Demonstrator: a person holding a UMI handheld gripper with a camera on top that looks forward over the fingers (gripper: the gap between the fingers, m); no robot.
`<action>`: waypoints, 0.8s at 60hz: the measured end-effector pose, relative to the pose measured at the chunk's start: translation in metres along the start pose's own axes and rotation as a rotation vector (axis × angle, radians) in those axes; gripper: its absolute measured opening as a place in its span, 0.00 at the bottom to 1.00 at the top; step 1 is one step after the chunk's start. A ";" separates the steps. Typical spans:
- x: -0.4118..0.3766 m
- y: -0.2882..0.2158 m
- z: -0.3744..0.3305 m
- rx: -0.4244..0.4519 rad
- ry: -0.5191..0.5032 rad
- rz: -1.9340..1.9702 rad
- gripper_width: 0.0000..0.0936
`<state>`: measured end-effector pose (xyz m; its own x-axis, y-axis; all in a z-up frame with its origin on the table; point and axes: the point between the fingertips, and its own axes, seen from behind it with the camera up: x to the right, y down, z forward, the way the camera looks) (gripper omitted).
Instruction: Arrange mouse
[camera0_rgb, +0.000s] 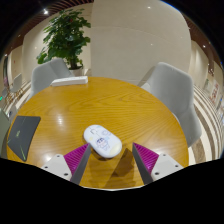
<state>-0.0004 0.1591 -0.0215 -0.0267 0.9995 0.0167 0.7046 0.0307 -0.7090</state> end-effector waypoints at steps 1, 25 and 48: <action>0.000 -0.003 0.002 0.002 0.000 0.005 0.93; 0.002 -0.036 0.041 -0.005 0.035 0.064 0.77; -0.036 -0.084 -0.004 0.017 0.037 0.034 0.45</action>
<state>-0.0555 0.1201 0.0405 0.0240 0.9995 0.0184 0.6923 -0.0033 -0.7216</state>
